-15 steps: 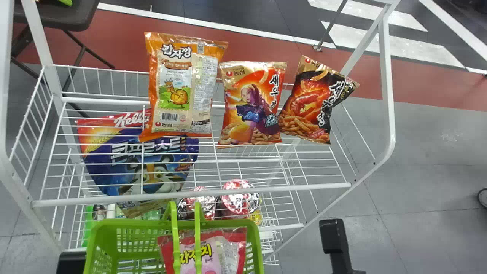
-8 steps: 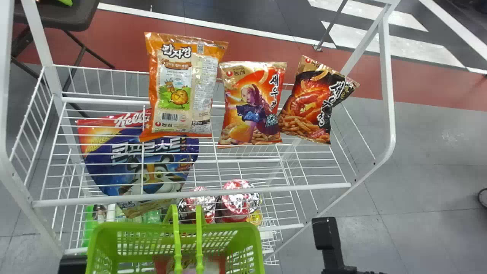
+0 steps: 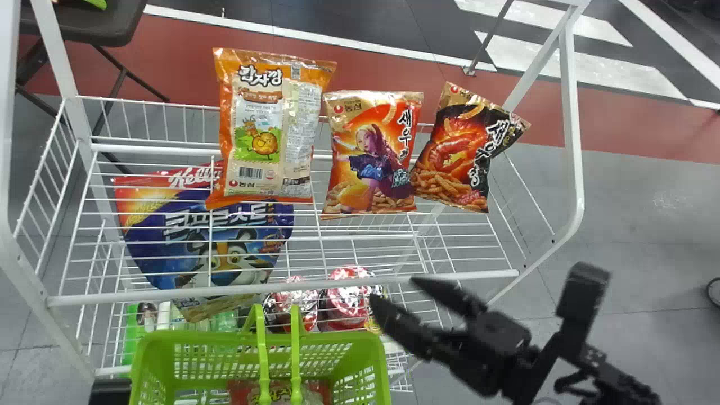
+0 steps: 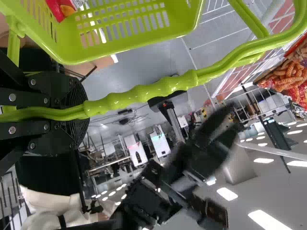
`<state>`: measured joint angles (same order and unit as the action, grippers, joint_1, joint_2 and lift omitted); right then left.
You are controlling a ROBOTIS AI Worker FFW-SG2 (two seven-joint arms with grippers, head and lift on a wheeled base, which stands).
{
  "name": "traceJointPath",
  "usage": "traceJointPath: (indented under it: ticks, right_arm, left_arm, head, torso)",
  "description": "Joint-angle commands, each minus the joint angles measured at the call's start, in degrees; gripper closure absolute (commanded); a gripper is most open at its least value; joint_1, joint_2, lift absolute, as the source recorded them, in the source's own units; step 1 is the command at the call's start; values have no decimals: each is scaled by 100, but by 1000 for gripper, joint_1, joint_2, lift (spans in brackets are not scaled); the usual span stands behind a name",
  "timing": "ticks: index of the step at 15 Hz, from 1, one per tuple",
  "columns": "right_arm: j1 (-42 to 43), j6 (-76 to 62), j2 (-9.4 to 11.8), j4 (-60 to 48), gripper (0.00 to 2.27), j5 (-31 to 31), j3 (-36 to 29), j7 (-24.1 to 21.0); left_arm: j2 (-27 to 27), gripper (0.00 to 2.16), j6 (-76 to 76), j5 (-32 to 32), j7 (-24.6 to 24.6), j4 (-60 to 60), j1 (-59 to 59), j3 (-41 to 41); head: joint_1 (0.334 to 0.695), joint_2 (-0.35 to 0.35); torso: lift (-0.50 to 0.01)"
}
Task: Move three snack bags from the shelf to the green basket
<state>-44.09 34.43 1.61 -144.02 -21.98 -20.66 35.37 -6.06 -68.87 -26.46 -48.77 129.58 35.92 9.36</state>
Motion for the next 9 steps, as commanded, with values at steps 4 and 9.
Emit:
traceJointPath:
  ticks: [4, 9]
  right_arm:
    - [1130, -1408, -12, 911, 70, 581, 607, -927]
    - [2440, -1355, -12, 1869, 70, 1152, 941, -1384]
  left_arm:
    - [-9, 1760, 0, 9, -9, -126, -85, 39]
    - [-9, 1760, 0, -9, -9, -223, -129, 31]
  head:
    - [695, -350]
    - [695, -350]
  torso:
    - [-48]
    - [-48]
